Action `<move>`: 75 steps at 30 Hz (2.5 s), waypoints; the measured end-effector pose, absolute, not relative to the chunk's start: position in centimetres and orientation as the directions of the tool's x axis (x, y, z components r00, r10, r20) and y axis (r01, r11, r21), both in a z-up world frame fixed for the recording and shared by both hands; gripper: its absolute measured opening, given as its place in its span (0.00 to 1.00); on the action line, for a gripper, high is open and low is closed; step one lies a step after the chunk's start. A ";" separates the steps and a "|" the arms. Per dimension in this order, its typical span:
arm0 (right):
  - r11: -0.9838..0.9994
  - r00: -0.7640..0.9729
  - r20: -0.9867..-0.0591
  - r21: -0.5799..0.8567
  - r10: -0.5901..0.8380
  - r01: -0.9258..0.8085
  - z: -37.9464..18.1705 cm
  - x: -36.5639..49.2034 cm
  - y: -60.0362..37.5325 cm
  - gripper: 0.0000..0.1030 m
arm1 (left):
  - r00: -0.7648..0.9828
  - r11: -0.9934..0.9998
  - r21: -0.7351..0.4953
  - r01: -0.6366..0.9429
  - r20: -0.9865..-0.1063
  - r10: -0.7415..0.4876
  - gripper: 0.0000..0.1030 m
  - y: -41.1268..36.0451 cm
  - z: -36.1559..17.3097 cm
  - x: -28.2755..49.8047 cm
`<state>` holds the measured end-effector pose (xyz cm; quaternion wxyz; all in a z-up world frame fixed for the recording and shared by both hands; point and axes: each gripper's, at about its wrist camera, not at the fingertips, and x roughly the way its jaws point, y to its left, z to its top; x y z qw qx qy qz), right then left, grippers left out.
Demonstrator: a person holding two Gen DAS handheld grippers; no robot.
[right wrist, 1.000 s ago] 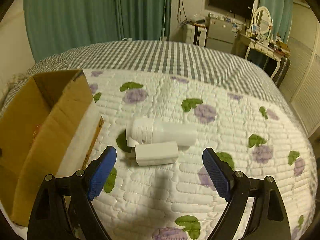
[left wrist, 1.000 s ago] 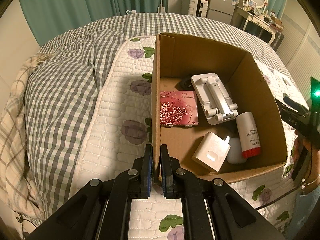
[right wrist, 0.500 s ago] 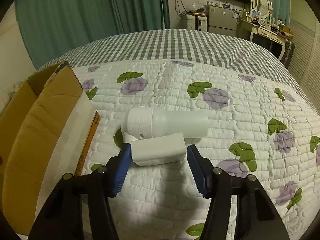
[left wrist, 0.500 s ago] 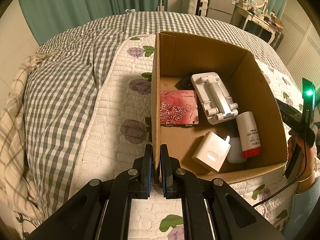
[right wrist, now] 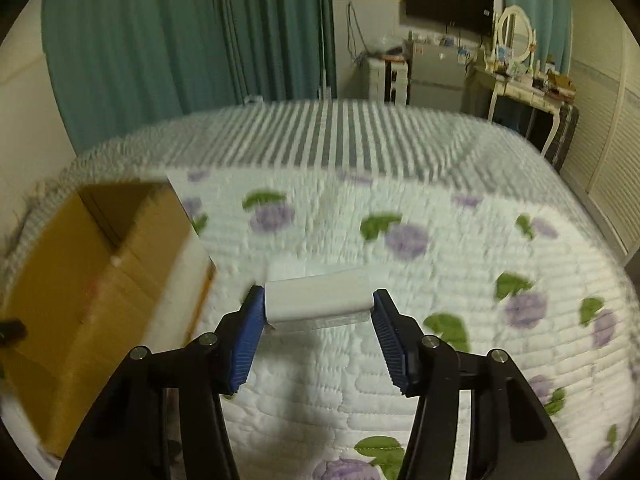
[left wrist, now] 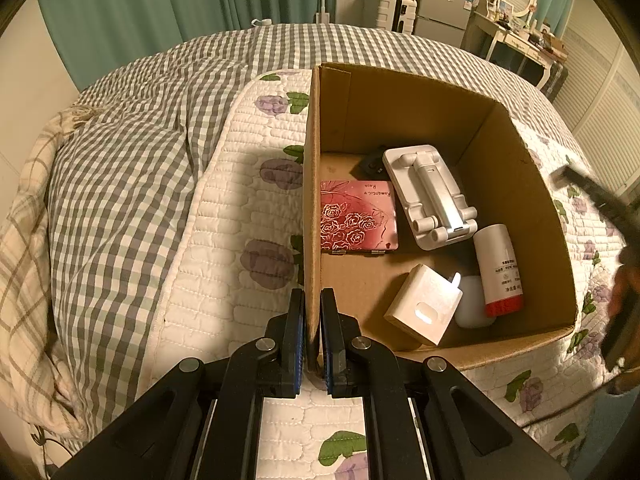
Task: Organize rigid objects
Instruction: 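Grasp the white charger block beside the hair dryer with the right tool, then place the charger block into the box and release it, then grasp the white hair dryer with the right tool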
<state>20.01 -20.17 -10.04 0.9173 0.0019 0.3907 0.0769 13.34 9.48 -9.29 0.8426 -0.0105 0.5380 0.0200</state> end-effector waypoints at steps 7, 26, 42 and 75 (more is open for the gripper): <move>0.976 0.770 -0.609 0.035 0.190 -0.213 -1.9 17.1 -17.8 0.52 | 0.420 0.999 0.003 -0.047 -0.907 0.022 0.06 9.4 -9.3 13.3; 0.835 0.623 -0.704 -0.078 0.342 -0.545 -5.8 12.9 -2.9 0.52 | 0.423 0.999 -0.009 -0.048 -0.906 0.013 0.07 9.6 -9.4 13.2; 0.840 0.569 -0.745 -0.019 0.349 -0.542 -8.6 13.7 -2.4 0.56 | 0.425 0.999 -0.012 -0.050 -0.905 0.010 0.06 9.6 -9.4 13.2; 0.794 0.705 -0.704 -0.378 0.087 -0.476 -1.0 22.8 -15.6 1.00 | 0.424 0.999 0.008 -0.052 -0.905 0.029 0.07 9.3 -9.7 13.5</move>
